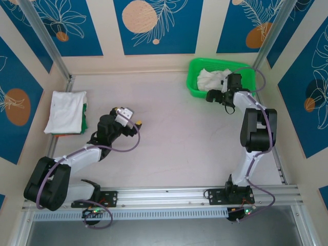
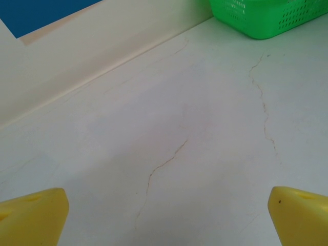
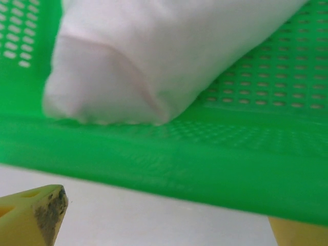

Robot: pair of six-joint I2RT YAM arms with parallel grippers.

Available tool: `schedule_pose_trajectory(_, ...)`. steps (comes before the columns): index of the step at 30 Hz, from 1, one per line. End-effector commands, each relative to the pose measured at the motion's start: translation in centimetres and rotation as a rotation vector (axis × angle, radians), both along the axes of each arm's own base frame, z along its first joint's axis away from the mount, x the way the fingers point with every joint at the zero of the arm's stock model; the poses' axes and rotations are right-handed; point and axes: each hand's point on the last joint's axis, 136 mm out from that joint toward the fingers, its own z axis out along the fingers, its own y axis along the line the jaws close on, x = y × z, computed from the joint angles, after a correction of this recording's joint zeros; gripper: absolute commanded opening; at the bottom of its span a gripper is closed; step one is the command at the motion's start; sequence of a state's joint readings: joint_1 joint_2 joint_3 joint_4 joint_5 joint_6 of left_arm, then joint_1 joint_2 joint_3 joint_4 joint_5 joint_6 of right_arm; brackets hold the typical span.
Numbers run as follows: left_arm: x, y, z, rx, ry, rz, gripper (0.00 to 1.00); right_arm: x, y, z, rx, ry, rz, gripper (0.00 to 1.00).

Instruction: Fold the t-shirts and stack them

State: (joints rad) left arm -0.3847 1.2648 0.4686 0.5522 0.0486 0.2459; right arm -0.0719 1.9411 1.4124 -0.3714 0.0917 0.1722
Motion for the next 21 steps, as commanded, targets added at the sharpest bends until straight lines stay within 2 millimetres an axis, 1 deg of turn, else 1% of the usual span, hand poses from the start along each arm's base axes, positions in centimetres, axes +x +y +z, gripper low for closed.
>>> schedule_pose_trajectory(1, 0.2, -0.8, 0.6, 0.003, -0.005, -0.025, 1.00, 0.9, -2.0, -0.1, -0.035, 0.018, -0.021, 0.99)
schedule_pose_trajectory(6, 0.3, -0.8, 0.3, 0.004, 0.003, -0.022, 1.00, 2.3, -4.5, 0.2, -0.025, -0.004, -0.062, 0.99)
schedule_pose_trajectory(9, 0.4, -0.8, 0.1, 0.004, 0.008, -0.018, 1.00, 2.6, -5.2, 1.0, -0.036, -0.029, -0.058, 0.99)
schedule_pose_trajectory(10, 0.3, -0.8, 0.1, 0.005, 0.011, -0.021, 1.00, 2.5, -5.1, 1.5, -0.035, -0.038, -0.055, 0.99)
schedule_pose_trajectory(12, 0.4, -0.7, 0.1, 0.002, 0.011, -0.013, 1.00, 1.8, -4.1, 3.0, -0.005, -0.074, -0.038, 0.99)
schedule_pose_trajectory(17, 0.3, -1.1, 0.2, -0.031, 0.027, -0.022, 1.00, -0.3, -0.4, 8.4, 0.029, -0.243, -0.002, 0.99)
schedule_pose_trajectory(19, 0.4, -1.5, 0.4, -0.044, 0.032, -0.037, 1.00, -0.5, 0.5, 10.0, 0.025, -0.290, 0.005, 0.99)
schedule_pose_trajectory(21, 0.5, -2.0, 0.6, -0.051, 0.032, -0.055, 1.00, 0.2, 1.2, 11.3, 0.012, -0.320, 0.016, 0.99)
